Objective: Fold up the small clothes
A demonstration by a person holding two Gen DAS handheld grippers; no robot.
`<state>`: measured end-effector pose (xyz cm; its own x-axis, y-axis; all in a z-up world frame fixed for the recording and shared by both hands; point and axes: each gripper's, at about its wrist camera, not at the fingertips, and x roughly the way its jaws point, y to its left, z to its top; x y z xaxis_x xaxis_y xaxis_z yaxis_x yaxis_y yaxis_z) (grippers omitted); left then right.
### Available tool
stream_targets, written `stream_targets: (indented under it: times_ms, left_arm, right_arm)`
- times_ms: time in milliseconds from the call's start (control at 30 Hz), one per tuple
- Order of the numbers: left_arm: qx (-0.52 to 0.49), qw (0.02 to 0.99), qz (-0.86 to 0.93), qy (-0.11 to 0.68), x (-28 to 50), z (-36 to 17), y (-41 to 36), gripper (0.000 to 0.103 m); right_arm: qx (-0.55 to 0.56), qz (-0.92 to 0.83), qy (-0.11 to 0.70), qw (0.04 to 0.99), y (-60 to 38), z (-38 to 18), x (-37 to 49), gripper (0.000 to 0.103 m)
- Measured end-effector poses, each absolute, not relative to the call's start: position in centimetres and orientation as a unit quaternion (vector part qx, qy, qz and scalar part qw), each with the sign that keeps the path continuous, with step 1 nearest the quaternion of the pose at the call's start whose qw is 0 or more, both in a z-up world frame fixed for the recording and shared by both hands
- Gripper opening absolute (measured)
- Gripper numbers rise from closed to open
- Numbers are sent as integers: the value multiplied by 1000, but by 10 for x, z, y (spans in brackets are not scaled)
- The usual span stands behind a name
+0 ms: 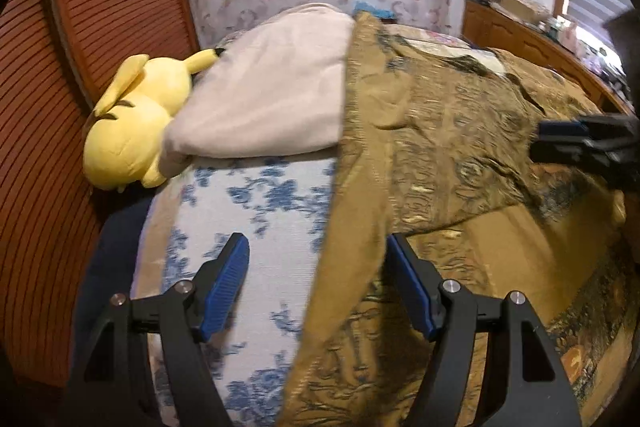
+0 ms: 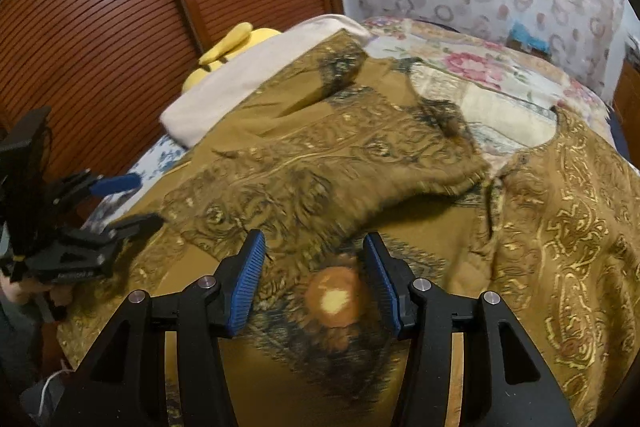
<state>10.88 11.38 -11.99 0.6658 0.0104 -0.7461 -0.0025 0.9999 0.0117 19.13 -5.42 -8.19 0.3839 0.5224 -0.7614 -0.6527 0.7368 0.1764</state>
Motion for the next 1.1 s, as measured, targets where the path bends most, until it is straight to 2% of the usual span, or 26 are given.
stream_targets:
  times_ms: [233,500,833,1100]
  left_arm:
    - [-3,913,6,408,106,-121,119,71]
    - [-11,916,-4,400,105,-116,121,71]
    - [5,941,-53,335,119,-62,76,71]
    - [42,931,-126,339,164,-54,-10,71]
  right_arm:
    - [-108,365,429,819,-41,-95,177,46]
    - [-96,366,418,826,-64,-83,165,46]
    - [-74,294,360,882,-169,-35,168,47]
    - [-51,189,361,912,-279,-34,185,54]
